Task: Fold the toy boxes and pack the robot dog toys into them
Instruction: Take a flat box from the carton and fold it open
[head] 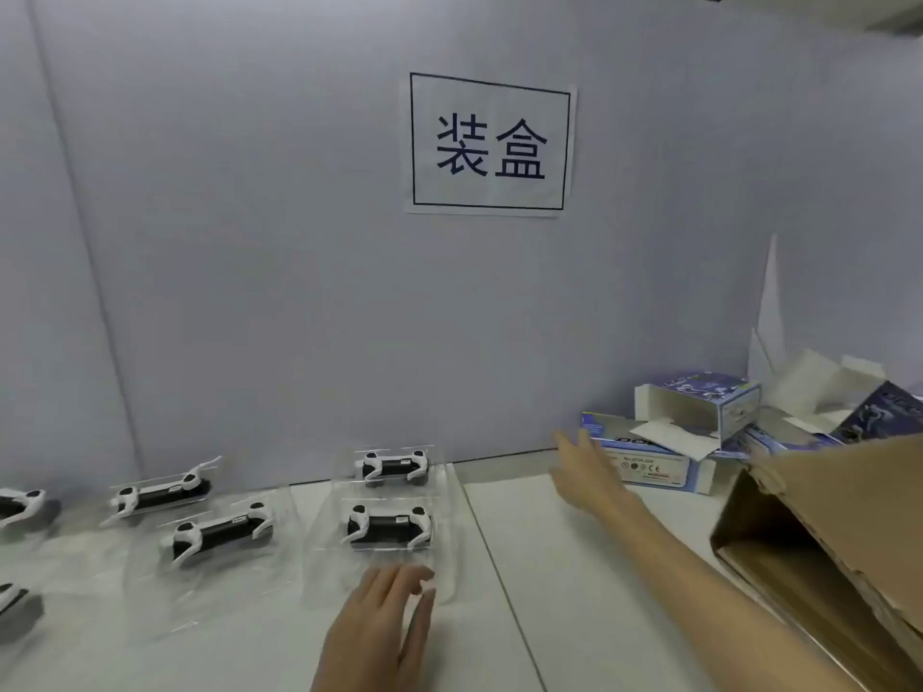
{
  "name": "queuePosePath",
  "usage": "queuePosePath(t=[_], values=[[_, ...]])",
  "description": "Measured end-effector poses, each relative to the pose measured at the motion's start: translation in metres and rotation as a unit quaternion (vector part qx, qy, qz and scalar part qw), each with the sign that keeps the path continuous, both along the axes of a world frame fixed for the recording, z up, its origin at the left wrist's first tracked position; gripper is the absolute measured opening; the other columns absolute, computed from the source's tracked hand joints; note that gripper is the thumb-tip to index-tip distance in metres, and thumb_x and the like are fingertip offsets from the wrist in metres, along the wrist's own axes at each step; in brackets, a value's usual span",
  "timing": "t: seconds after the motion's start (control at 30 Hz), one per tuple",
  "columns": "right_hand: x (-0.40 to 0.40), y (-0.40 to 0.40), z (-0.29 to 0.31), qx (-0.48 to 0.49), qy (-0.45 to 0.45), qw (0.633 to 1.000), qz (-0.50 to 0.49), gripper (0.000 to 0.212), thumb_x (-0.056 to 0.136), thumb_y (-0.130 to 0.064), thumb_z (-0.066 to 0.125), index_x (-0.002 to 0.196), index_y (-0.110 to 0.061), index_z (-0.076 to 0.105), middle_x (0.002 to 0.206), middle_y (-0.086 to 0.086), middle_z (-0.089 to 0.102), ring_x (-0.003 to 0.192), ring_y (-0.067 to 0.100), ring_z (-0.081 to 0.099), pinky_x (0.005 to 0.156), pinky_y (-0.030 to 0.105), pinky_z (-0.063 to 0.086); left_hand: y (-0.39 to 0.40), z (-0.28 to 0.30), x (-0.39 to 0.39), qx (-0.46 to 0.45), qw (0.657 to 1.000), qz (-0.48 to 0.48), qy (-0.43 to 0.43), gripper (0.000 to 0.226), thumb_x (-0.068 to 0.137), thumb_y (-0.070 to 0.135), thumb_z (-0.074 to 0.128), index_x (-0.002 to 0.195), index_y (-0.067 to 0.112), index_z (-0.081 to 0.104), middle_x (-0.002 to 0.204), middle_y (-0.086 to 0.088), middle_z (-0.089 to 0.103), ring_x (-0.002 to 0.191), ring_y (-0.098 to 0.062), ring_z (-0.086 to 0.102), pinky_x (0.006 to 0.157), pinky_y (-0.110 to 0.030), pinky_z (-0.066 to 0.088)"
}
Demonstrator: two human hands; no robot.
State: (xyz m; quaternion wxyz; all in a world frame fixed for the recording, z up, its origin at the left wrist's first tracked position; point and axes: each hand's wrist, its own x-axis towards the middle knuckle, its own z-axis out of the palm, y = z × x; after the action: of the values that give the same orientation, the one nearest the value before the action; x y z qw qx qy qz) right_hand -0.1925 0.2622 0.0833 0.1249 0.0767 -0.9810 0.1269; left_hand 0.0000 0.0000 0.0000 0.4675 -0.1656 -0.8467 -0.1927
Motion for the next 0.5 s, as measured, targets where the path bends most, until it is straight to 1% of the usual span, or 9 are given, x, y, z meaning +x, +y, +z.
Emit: queuePosePath(t=[0.03, 0.07, 0.13, 0.2, 0.27, 0.3, 0.4, 0.43, 0.5], values=[[-0.017, 0.006, -0.007, 0.036, 0.019, 0.998, -0.04, 0.06, 0.105, -0.021, 0.05, 0.16, -0.023, 0.026, 0.16, 0.025, 0.023, 0.148, 0.043, 0.029, 0.118, 0.048, 0.034, -0.003, 0.0, -0.004, -0.009, 1.0, 0.007, 0.019, 0.04, 0.104, 0.043, 0.043, 0.089, 0.025, 0.075, 0.081, 0.017, 0.061, 0.078, 0.0, 0.052, 0.064, -0.014, 0.044], [-0.029, 0.012, -0.009, 0.024, 0.033, 0.995, -0.094, 0.063, 0.106, -0.024, 0.048, 0.162, -0.028, 0.021, 0.164, 0.03, 0.013, 0.153, 0.047, 0.018, 0.122, 0.051, 0.026, -0.005, -0.001, -0.007, -0.019, 0.999, 0.012, 0.028, 0.045, 0.107, 0.044, 0.039, 0.088, 0.025, 0.075, 0.08, 0.016, 0.061, 0.078, 0.0, 0.051, 0.067, -0.015, 0.044], [-0.053, 0.028, -0.021, 0.046, 0.039, 0.987, -0.148, 0.061, 0.108, -0.037, 0.046, 0.163, -0.037, 0.019, 0.166, 0.033, 0.009, 0.154, 0.052, 0.011, 0.124, 0.056, 0.016, -0.008, -0.004, -0.012, -0.027, 0.998, 0.009, 0.048, 0.041, 0.107, 0.042, 0.038, 0.089, 0.027, 0.071, 0.078, 0.015, 0.061, 0.078, 0.0, 0.049, 0.068, -0.016, 0.043], [-0.064, 0.034, -0.03, 0.063, 0.062, 0.982, -0.167, 0.06, 0.105, -0.04, 0.05, 0.159, -0.039, 0.025, 0.16, 0.028, 0.029, 0.149, 0.046, 0.026, 0.123, 0.053, 0.019, -0.008, -0.004, -0.015, -0.04, 0.996, 0.002, 0.078, 0.022, 0.106, 0.038, 0.043, 0.096, 0.03, 0.061, 0.076, 0.014, 0.06, 0.077, -0.001, 0.048, 0.067, -0.018, 0.044], [-0.066, 0.031, -0.035, 0.071, 0.082, 0.981, -0.161, 0.063, 0.102, -0.026, 0.056, 0.156, -0.038, 0.028, 0.151, 0.022, 0.042, 0.143, 0.038, 0.036, 0.122, 0.047, 0.023, -0.006, -0.004, -0.015, -0.053, 0.995, -0.001, 0.082, 0.004, 0.096, 0.033, 0.055, 0.097, 0.031, 0.058, 0.075, 0.012, 0.06, 0.074, -0.002, 0.049, 0.064, -0.02, 0.045], [-0.067, 0.031, -0.037, 0.104, 0.09, 0.978, -0.154, 0.064, 0.101, -0.021, 0.057, 0.156, -0.036, 0.028, 0.149, 0.02, 0.045, 0.141, 0.035, 0.039, 0.12, 0.044, 0.026, -0.004, -0.003, -0.016, -0.06, 0.995, 0.0, 0.082, 0.006, 0.091, 0.031, 0.058, 0.094, 0.03, 0.063, 0.074, 0.012, 0.06, 0.073, -0.003, 0.05, 0.063, -0.02, 0.045], [-0.045, 0.021, -0.026, 0.087, 0.085, 0.985, -0.122, 0.063, 0.099, -0.013, 0.058, 0.155, -0.031, 0.034, 0.14, 0.014, 0.054, 0.134, 0.03, 0.047, 0.11, 0.036, 0.034, -0.001, -0.002, -0.012, -0.082, 0.993, 0.017, 0.083, 0.02, 0.088, 0.03, 0.058, 0.079, 0.024, 0.075, 0.074, 0.012, 0.06, 0.071, -0.005, 0.052, 0.062, -0.018, 0.044], [-0.033, 0.014, -0.023, 0.109, 0.111, 0.982, -0.108, 0.062, 0.095, -0.01, 0.065, 0.151, -0.027, 0.043, 0.135, 0.017, 0.058, 0.129, 0.032, 0.053, 0.106, 0.036, 0.04, -0.001, -0.001, -0.01, -0.079, 0.993, 0.017, 0.081, 0.025, 0.091, 0.031, 0.056, 0.077, 0.023, 0.075, 0.074, 0.013, 0.06, 0.071, -0.004, 0.052, 0.062, -0.016, 0.044], [-0.007, 0.0, -0.018, 0.117, 0.177, 0.976, -0.059, 0.062, 0.065, -0.003, 0.093, 0.123, -0.017, 0.074, 0.111, 0.027, 0.07, 0.103, 0.039, 0.071, 0.086, 0.037, 0.058, -0.003, 0.004, -0.006, -0.053, 0.997, 0.012, 0.056, 0.042, 0.104, 0.037, 0.045, 0.079, 0.023, 0.075, 0.076, 0.013, 0.061, 0.075, 0.0, 0.051, 0.063, -0.013, 0.044]])
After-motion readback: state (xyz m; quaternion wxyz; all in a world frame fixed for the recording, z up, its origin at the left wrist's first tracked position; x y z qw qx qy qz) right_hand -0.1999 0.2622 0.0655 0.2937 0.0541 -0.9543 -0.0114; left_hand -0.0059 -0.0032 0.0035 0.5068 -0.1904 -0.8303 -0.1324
